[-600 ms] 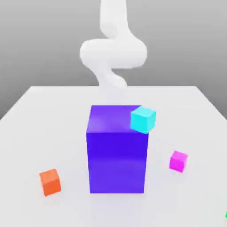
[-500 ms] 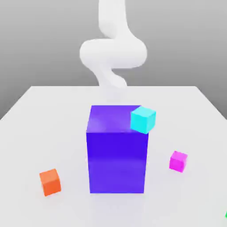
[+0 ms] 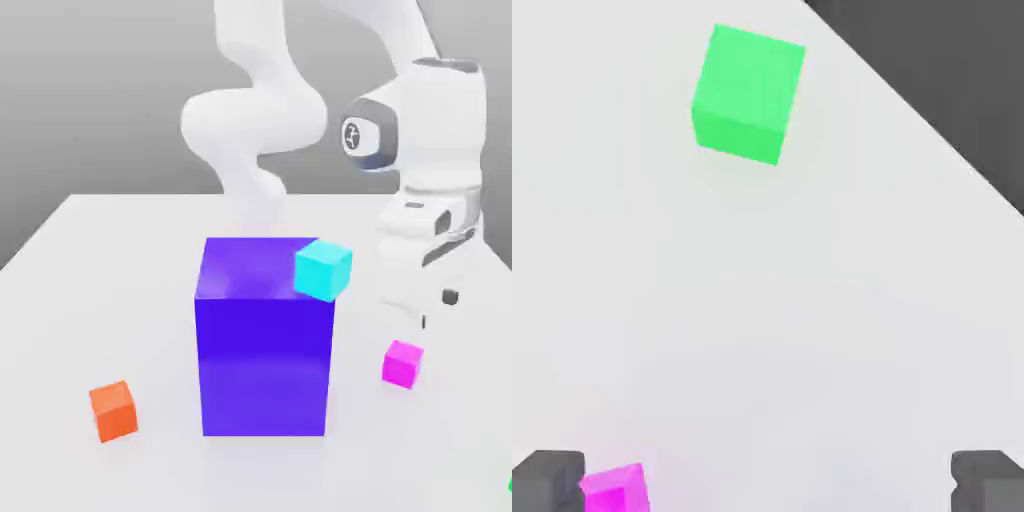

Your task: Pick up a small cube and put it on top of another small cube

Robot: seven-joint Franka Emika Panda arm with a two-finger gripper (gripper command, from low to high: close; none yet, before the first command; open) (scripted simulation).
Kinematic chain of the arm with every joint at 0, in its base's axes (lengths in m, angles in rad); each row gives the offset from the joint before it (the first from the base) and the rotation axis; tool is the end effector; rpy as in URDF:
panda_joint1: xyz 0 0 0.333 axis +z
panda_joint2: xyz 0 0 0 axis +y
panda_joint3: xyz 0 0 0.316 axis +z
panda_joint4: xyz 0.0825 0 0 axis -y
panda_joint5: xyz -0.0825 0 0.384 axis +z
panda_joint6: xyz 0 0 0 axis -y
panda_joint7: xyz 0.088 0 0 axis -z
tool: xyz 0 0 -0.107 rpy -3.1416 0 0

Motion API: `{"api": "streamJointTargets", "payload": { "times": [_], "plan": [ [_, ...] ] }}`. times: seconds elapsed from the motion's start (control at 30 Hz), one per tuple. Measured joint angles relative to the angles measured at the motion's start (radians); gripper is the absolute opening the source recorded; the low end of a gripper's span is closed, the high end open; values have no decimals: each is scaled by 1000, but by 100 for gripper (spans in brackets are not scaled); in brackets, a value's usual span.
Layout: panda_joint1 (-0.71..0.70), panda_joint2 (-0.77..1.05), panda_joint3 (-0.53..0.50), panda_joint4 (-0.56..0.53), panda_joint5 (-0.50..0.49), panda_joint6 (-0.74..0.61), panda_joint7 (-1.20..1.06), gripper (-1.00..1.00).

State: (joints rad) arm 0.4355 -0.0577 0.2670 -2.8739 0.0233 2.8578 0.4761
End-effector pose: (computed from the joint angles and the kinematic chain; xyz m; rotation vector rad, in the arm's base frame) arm 0.2747 0.2283 0.2118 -3.1096 -0.3183 -0.0588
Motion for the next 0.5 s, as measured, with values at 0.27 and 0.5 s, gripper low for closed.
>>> {"api": "streamJointTargets", "payload": {
  "times": [0.27,0.5],
  "plan": [
    [177,298,-211,23,-243,233,163,0],
    [209,334,-246,29,-256,263,173,-100]
  ]
}}
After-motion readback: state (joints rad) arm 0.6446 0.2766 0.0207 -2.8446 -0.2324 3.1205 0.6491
